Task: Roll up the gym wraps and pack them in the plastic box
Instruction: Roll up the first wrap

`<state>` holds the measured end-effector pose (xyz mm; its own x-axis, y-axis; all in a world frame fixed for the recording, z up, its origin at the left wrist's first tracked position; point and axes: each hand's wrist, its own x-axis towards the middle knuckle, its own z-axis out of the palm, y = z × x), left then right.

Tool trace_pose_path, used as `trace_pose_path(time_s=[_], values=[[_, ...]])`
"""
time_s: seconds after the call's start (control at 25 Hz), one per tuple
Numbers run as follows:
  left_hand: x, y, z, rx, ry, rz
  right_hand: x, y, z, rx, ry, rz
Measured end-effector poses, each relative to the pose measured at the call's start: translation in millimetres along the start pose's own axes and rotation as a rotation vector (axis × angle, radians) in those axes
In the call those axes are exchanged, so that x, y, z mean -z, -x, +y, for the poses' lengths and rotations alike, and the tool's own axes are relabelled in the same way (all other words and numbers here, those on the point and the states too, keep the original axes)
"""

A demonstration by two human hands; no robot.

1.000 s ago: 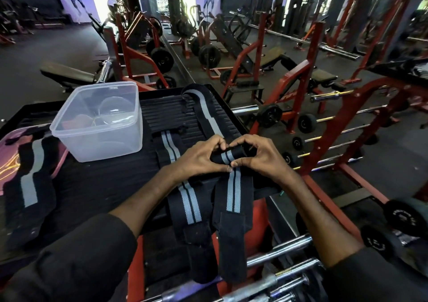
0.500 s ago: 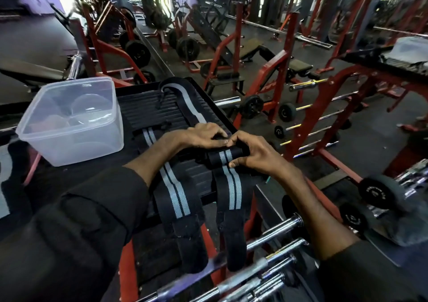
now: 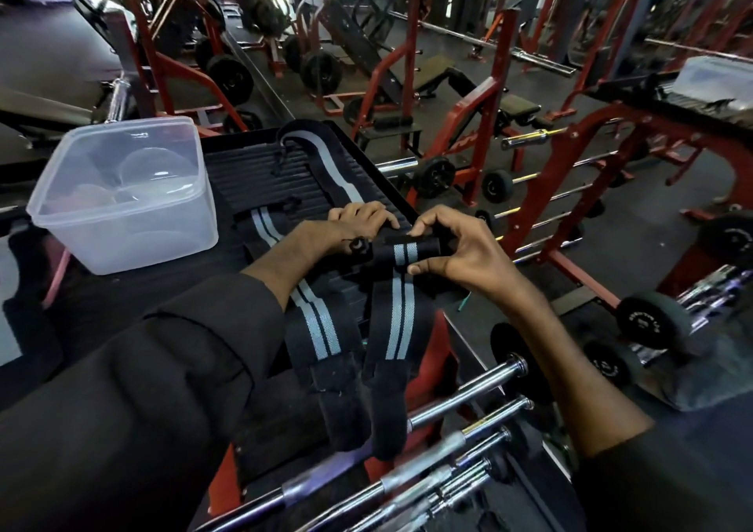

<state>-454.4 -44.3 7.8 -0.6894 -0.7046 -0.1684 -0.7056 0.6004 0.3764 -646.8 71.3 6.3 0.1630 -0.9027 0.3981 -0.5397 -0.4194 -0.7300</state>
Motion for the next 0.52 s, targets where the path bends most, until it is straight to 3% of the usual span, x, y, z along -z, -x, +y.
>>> trace_pose_path(time_s=[0.16,0.2,0.36,0.52], values=[[21,18,-9,-0.052,0.725,0.121,1,-6,4,-0.128,-0.205,0.058],[24,22,-5,-0.045,0.817,0.122,0,-8,5,-0.142,-0.231,0.075],[14,46,11,-0.163,0.663,0.035,-1,-14,3,-0.146,-0.303,0.127],[-2,44,6,-0.238,0.633,0.199,-6,-9,-3,-0.144,-0.301,0.143]])
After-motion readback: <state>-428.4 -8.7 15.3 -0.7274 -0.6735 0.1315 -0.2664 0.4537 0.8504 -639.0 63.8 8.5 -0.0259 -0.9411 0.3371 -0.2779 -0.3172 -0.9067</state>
